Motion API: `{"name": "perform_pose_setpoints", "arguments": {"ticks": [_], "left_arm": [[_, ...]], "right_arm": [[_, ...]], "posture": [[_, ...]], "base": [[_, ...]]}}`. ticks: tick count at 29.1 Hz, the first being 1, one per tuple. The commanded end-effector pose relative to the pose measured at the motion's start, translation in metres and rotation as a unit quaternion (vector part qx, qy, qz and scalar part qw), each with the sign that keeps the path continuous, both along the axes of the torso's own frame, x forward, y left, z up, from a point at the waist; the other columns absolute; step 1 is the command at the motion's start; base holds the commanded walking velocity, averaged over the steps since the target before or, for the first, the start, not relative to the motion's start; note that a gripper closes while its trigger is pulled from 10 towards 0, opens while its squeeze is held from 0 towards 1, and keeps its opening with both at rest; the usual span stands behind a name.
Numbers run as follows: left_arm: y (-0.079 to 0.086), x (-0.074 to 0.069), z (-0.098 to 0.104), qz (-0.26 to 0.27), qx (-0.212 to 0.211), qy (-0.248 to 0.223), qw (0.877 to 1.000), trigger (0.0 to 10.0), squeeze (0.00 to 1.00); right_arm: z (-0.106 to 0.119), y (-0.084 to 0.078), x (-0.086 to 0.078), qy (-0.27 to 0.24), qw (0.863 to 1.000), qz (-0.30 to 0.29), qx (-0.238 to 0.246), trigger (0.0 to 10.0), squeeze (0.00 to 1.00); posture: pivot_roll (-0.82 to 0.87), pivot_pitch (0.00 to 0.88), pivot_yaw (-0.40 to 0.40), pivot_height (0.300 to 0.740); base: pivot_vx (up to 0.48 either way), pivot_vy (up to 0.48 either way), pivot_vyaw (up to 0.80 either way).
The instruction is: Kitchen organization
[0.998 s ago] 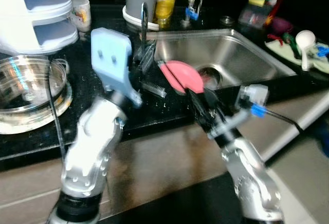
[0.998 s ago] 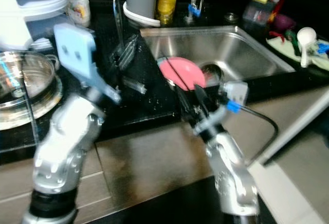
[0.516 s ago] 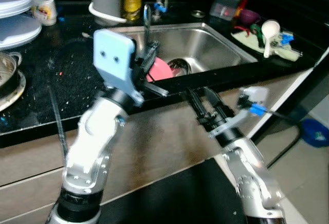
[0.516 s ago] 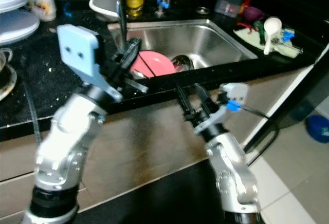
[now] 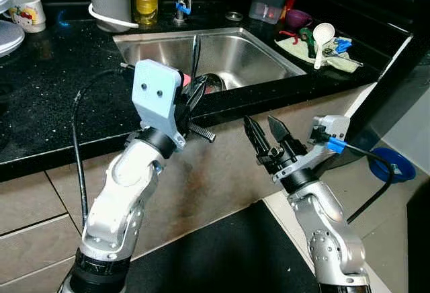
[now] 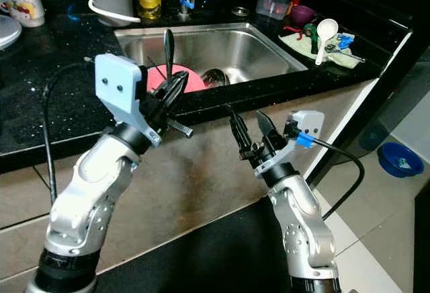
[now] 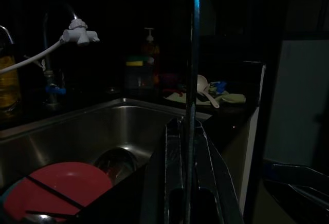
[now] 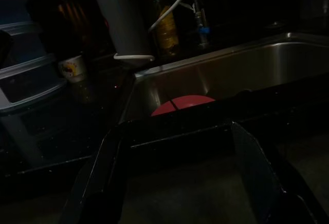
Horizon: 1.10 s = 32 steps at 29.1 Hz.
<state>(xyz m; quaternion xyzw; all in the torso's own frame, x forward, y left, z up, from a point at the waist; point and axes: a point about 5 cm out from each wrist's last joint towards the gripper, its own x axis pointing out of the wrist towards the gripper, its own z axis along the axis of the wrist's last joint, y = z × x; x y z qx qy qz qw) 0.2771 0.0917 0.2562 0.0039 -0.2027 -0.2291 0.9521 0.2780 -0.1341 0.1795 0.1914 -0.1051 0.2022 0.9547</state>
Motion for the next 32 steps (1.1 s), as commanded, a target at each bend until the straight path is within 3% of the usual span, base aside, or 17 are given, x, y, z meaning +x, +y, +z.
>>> {"name": "perform_pose_setpoints", "arguments": {"ticks": [1, 24, 32], "left_arm": [[-0.001, 0.001, -0.004, -0.003, 0.005, 0.011, 1.000, 10.0, 0.00], [0.013, 0.009, 0.015, 0.014, 0.000, -0.025, 1.000, 10.0, 0.00], [0.010, 0.010, 0.017, 0.008, 0.000, -0.028, 1.000, 10.0, 0.00]], "right_arm": [[-0.004, -0.004, 0.000, 0.007, 1.000, -0.010, -0.007, 10.0, 0.00], [-0.002, -0.003, 0.002, 0.004, 1.000, -0.012, 0.003, 10.0, 0.00], [0.000, -0.004, 0.004, 0.010, 1.000, -0.015, 0.016, 10.0, 0.00]], "posture": [[0.09, 0.010, -0.173, 0.740], [0.10, 0.002, -0.172, 0.740], [0.10, 0.001, -0.171, 0.740]], "base": [[0.000, 0.000, 0.00], [0.332, 0.000, 0.00], [0.374, 0.000, 0.00]]}}
